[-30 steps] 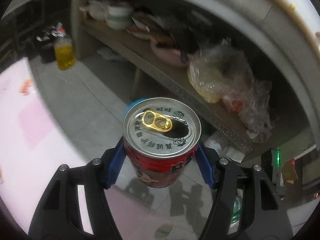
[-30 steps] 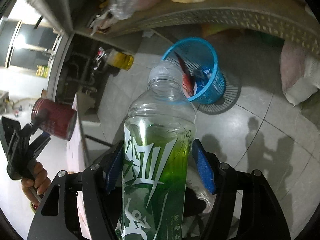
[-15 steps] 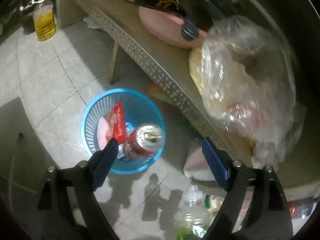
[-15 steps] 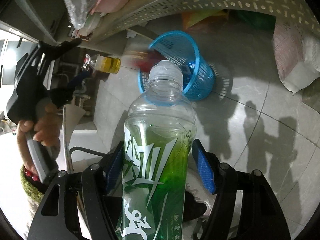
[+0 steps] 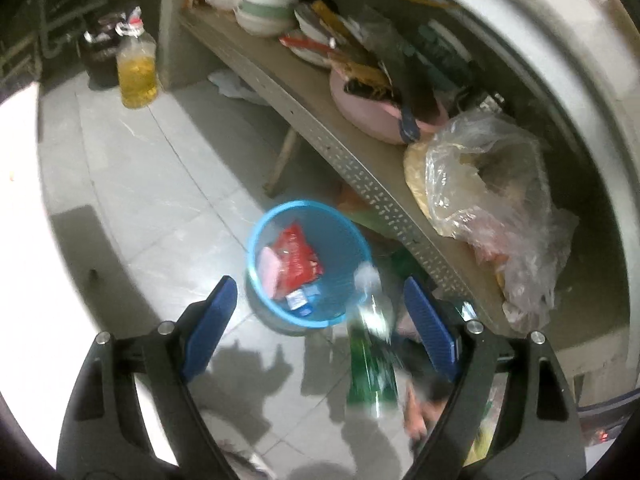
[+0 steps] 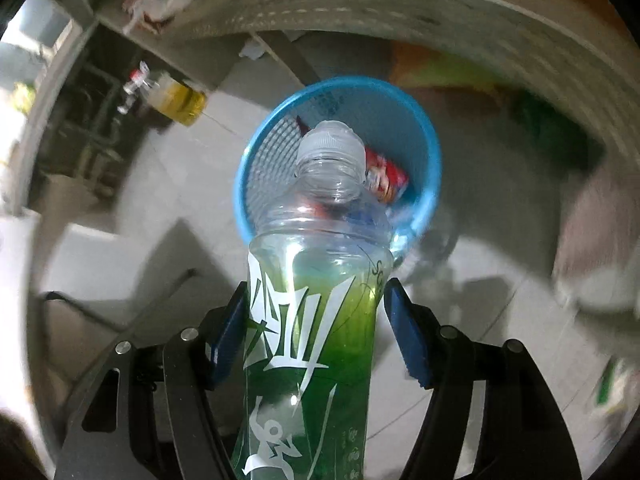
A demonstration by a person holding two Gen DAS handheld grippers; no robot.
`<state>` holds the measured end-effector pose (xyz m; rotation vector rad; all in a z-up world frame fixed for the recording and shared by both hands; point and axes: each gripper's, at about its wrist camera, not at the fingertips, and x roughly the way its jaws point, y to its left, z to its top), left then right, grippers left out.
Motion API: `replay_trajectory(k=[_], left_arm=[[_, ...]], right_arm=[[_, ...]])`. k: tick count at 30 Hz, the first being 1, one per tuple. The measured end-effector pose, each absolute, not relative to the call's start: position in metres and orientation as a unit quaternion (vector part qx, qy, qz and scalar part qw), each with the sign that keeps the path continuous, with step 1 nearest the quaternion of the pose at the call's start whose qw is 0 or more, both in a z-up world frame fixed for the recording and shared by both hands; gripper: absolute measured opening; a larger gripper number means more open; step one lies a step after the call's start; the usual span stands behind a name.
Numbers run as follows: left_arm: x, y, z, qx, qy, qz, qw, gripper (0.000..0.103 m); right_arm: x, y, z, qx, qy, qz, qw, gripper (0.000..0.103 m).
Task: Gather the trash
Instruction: 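Open both tools over the blue basket to drop can and bottle, then return both tools to the table toward the medicine box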
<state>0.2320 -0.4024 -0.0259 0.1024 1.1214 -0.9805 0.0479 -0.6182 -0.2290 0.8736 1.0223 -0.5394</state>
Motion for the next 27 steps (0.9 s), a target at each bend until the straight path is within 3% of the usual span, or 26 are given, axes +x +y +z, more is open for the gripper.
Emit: replay_trajectory(k=[8, 17, 27], left_arm=[[0.201, -0.303, 0.028, 0.053, 0.454, -0.460, 0.761, 0.083], [0.173, -0.208, 0.040, 0.047, 0.403, -0.427, 0.808, 0.083], [0.160, -0.121, 0.032, 0.005, 0.396, -0.377, 0.838, 0.083]], right_arm=[[0.144, -0.642, -0.256, 0.191, 0.516, -0.358, 0.754, 0.074], [0.070, -0.606, -0.209, 0.179, 0.448, -0.392, 0.783, 0.075], [-0.008, -0.533, -0.182, 0.212, 0.440, -0.359, 0.795, 0.075]])
